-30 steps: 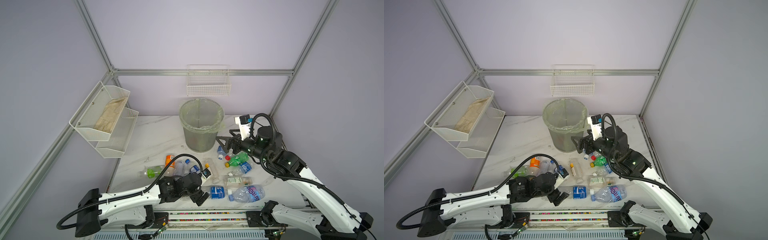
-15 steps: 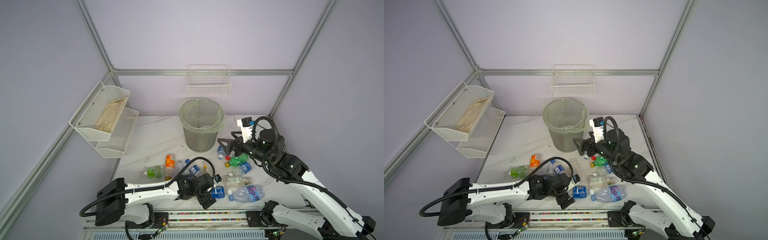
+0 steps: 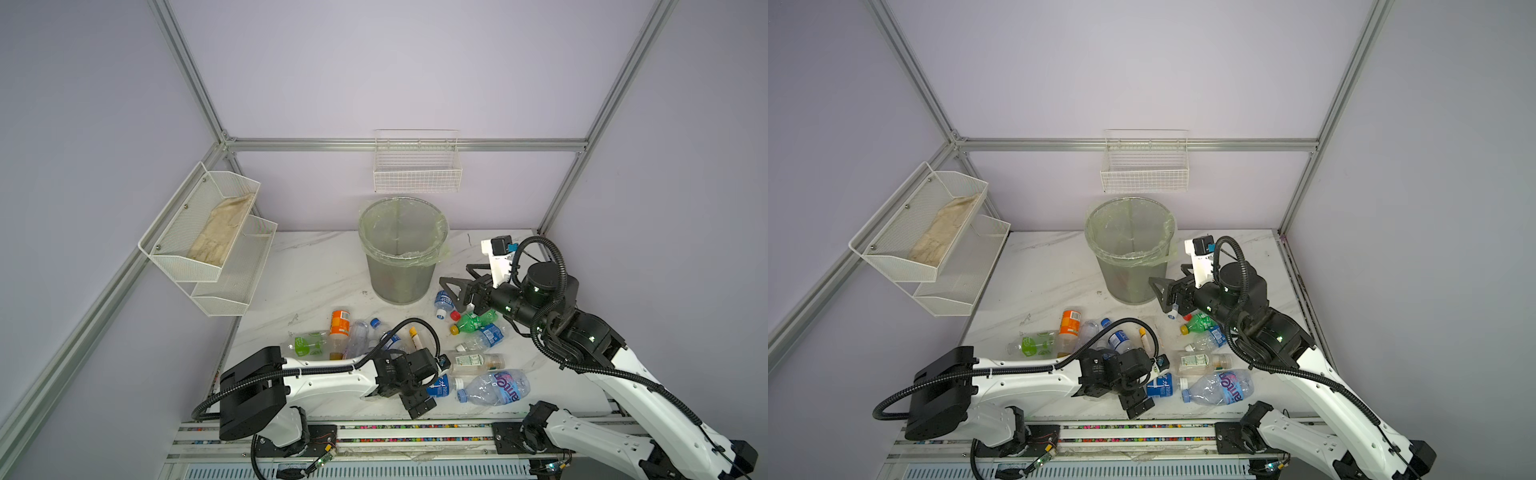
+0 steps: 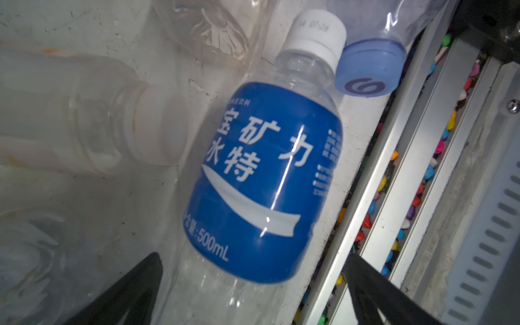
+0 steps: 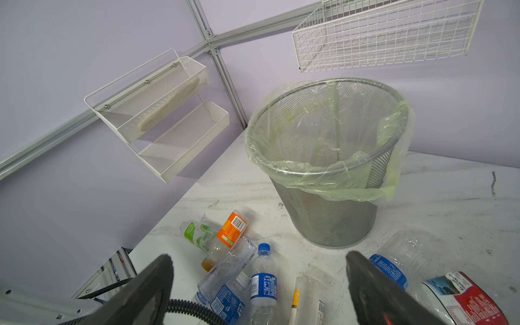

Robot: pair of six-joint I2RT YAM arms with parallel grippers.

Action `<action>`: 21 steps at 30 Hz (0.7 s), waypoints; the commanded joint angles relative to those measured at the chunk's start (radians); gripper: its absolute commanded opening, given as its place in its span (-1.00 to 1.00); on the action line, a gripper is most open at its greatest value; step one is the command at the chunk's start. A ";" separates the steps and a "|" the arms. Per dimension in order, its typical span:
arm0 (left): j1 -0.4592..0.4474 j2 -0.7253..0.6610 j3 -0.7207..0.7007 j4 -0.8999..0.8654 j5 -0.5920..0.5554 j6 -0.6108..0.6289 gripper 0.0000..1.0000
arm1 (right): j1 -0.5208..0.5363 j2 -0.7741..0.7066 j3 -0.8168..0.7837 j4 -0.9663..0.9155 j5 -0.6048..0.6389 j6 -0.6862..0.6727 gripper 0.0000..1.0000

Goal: Throw the plastic bottles in the bin
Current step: Pick up the plastic bottle from the bottom-center of the table.

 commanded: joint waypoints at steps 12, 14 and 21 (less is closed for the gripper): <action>-0.006 0.120 0.094 0.022 0.000 0.022 1.00 | 0.003 -0.052 -0.021 0.010 0.027 0.065 0.95; -0.006 0.134 0.094 0.025 0.000 0.022 1.00 | 0.004 -0.058 -0.024 0.010 0.028 0.065 0.95; -0.005 0.170 0.095 0.024 -0.015 0.038 0.93 | 0.004 -0.069 -0.036 0.010 0.035 0.070 0.95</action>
